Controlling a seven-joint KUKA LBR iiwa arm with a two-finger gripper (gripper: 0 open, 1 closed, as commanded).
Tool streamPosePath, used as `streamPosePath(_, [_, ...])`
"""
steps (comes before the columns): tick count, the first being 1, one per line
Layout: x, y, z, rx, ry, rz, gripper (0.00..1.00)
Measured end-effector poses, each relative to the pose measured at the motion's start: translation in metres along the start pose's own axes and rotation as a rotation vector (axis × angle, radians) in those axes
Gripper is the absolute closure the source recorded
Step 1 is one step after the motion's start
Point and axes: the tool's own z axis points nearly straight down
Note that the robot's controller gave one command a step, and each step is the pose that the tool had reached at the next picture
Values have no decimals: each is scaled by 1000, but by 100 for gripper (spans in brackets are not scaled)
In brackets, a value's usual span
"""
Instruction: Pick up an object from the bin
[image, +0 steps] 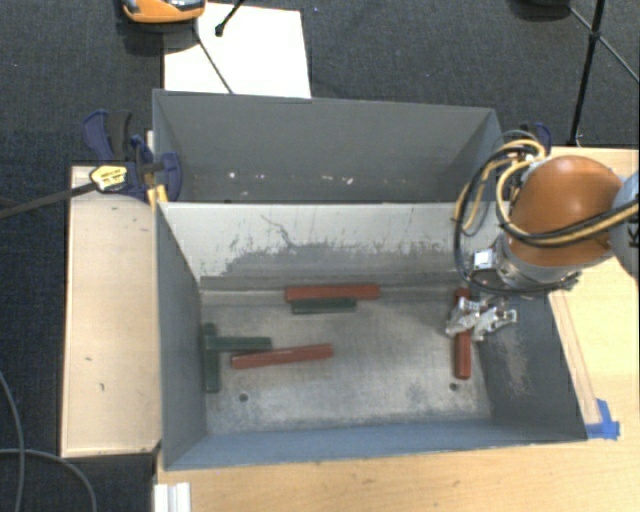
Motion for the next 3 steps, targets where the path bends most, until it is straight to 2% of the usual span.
streamPosePath(1, [0,0,0,0,0,3,100])
streamPosePath(2, [-1,-1,-16,1,1,7,100])
streamPosePath(3, [-1,-2,-61,2,2,11,100])
